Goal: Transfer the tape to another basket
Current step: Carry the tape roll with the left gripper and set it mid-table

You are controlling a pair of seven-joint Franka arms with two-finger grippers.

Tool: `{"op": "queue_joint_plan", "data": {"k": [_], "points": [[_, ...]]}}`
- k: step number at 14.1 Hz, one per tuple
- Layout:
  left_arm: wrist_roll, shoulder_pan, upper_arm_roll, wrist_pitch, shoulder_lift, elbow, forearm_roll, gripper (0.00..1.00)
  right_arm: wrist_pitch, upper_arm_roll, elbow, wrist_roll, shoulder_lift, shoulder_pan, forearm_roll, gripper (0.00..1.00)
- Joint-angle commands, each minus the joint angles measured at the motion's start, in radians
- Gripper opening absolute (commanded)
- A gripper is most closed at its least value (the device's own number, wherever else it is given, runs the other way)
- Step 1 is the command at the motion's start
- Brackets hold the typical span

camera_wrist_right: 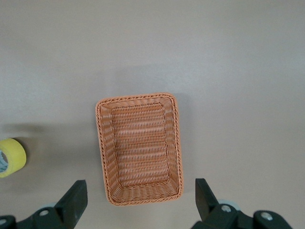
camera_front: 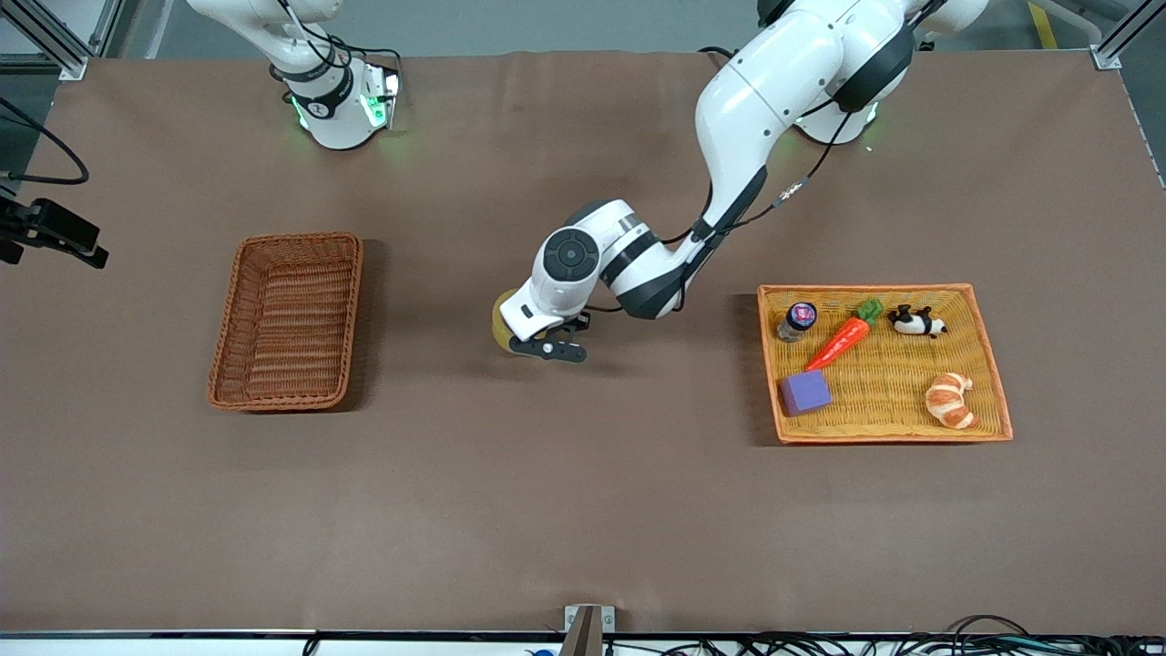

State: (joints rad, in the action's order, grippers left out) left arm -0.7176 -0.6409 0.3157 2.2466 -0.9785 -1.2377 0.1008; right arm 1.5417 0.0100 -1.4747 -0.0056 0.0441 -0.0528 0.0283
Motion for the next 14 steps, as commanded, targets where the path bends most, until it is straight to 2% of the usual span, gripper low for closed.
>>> {"op": "queue_joint_plan", "data": {"k": [1, 2, 3, 4, 5, 7, 10, 12, 14], "points": [[0.003, -0.02, -0.017, -0.001, -0.006, 0.034, 0.014, 0.3, 0.005, -0.004, 0.002, 0.001, 0.002, -0.004, -0.005, 1.0], [0.003, -0.02, -0.017, 0.001, 0.0, 0.034, 0.014, 0.55, 0.005, -0.004, 0.002, 0.001, 0.002, -0.004, -0.005, 1.0], [0.003, -0.019, -0.017, 0.001, 0.006, 0.034, 0.013, 0.7, 0.006, -0.004, 0.002, 0.001, 0.002, -0.004, -0.005, 1.0], [0.003, -0.014, -0.017, -0.007, 0.024, 0.031, 0.013, 0.9, 0.011, -0.004, 0.002, 0.007, 0.003, -0.002, -0.005, 1.0], [0.0, -0.005, -0.015, -0.019, 0.059, 0.027, 0.01, 1.0, 0.029, -0.004, -0.007, 0.01, 0.007, 0.005, -0.005, 1.0], [-0.005, -0.002, -0.026, -0.134, 0.165, 0.008, 0.016, 1.0, 0.046, -0.008, -0.012, 0.012, 0.026, 0.02, -0.007, 1.0], [0.032, 0.024, -0.142, -0.307, 0.331, 0.001, 0.007, 1.0, 0.066, -0.008, -0.044, 0.102, 0.062, 0.108, -0.007, 1.0], [0.062, 0.085, -0.168, -0.36, 0.427, -0.015, 0.002, 1.0, 0.125, -0.008, -0.113, 0.175, 0.063, 0.178, -0.007, 1.0], [0.18, 0.196, -0.17, -0.366, 0.519, -0.052, -0.099, 1.0, 0.222, -0.008, -0.204, 0.249, 0.066, 0.266, -0.005, 1.0]]}}
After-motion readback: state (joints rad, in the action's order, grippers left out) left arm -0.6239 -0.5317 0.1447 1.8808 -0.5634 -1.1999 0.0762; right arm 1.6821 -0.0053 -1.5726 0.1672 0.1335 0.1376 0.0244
